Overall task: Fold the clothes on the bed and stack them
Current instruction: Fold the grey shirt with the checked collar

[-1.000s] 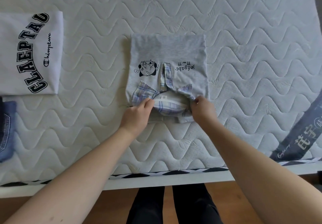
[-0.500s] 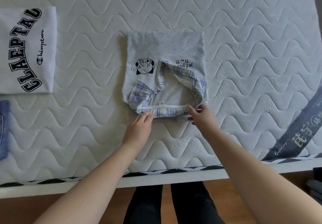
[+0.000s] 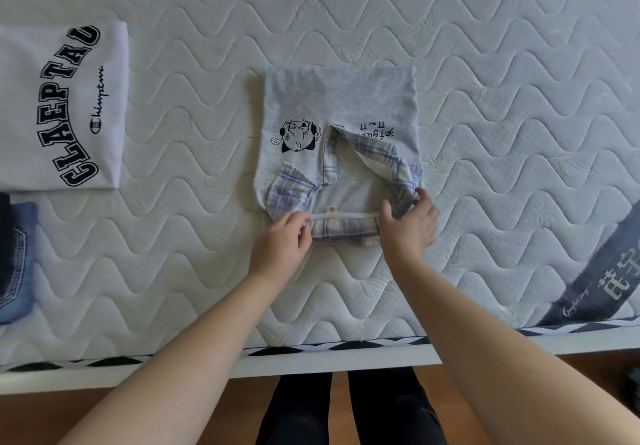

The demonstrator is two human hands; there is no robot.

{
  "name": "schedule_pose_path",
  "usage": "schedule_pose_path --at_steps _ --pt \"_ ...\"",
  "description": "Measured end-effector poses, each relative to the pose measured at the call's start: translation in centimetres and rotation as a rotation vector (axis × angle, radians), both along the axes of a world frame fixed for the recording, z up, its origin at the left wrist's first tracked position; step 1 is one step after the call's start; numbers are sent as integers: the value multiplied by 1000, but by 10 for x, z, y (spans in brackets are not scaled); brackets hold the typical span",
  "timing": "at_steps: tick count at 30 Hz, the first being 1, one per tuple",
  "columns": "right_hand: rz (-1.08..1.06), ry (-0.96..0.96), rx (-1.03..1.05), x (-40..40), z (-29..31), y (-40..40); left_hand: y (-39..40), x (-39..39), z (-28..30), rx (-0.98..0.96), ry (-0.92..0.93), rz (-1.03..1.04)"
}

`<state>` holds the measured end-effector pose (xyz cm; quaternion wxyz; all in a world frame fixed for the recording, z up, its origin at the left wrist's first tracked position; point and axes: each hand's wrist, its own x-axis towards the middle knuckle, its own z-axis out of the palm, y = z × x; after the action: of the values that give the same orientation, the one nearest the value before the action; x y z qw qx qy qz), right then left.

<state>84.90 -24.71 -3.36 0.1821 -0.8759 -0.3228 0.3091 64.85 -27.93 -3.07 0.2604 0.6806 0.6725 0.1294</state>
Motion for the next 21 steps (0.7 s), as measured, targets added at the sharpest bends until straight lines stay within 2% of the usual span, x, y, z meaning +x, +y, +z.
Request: schedule_pose_path --at_steps 3,5,9,12,15,17,21 --pt "39 38 52 12 1 22 23 -4 -4 89 118 28" --pt "5 124 48 19 3 35 38 -4 -7 79 208 54" --pt "89 194 106 19 8 36 63 6 -13 14 306 -91" --pt "413 85 189 13 5 17 75 17 -20 -61 344 -221" --pt "765 -43 182 5 -2 -3 79 21 -28 -149 338 -278" --pt "846 -79 217 2 -5 -12 78 19 -30 -146 334 -295" --pt "794 -189 230 -1 -5 -18 66 13 -31 -121 329 -405"
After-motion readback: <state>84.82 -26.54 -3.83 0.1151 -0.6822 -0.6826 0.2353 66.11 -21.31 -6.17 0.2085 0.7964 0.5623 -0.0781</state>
